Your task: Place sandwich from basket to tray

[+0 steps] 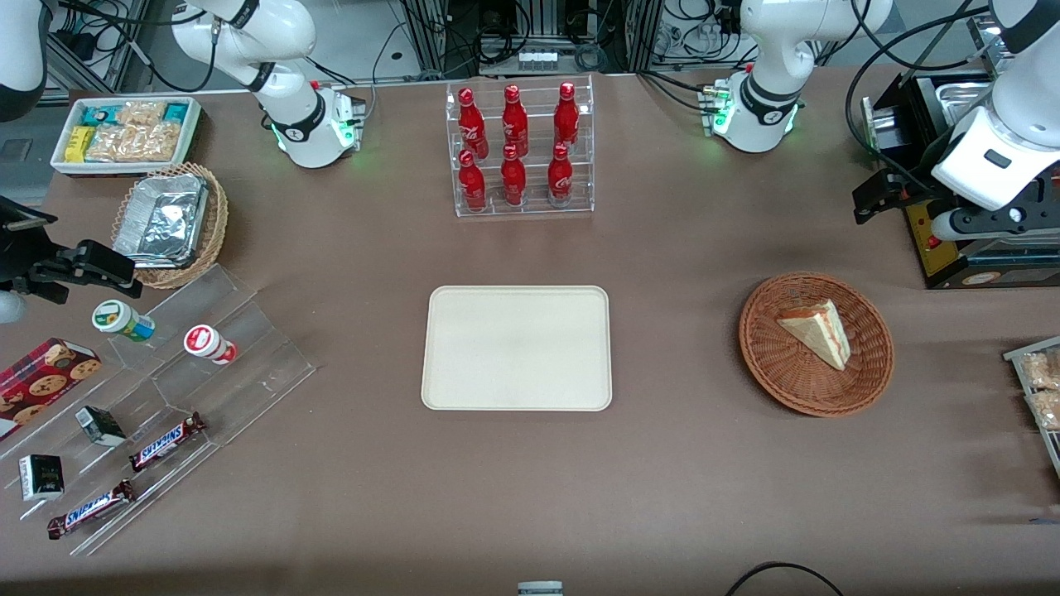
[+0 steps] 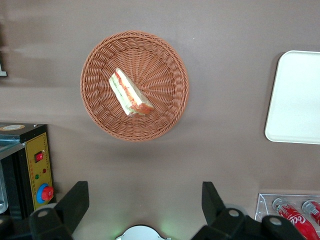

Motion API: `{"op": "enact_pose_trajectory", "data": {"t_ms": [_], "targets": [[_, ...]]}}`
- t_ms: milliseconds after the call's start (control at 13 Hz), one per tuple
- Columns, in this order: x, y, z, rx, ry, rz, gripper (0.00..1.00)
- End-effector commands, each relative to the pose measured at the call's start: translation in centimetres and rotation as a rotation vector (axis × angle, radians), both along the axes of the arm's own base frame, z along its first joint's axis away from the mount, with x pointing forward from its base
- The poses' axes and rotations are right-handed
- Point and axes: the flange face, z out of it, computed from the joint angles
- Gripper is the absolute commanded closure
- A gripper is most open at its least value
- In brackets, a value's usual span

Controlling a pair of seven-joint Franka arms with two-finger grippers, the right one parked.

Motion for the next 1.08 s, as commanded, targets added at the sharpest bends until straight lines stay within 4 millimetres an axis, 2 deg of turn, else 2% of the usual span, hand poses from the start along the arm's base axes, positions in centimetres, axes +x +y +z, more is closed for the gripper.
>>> {"op": "enact_pose_trajectory", "data": {"t_ms": [0, 308, 538, 692, 846, 1000], "targets": [[0.4, -0.1, 0.6, 0.004, -0.014, 0.011, 0.0], [0.9, 0.7, 0.5, 0.001, -0.031, 0.023, 0.0], [1.7, 2.0, -0.9, 0.01, -0.016, 0.051, 0.0], [2.9, 4.1, -2.7, 0.018, 0.013, 0.195, 0.0], [3.6, 6.2, -4.0, 0.026, 0.012, 0.25, 0.0], [4.7, 7.3, -6.7, 0.027, 0.033, 0.283, 0.0]]}}
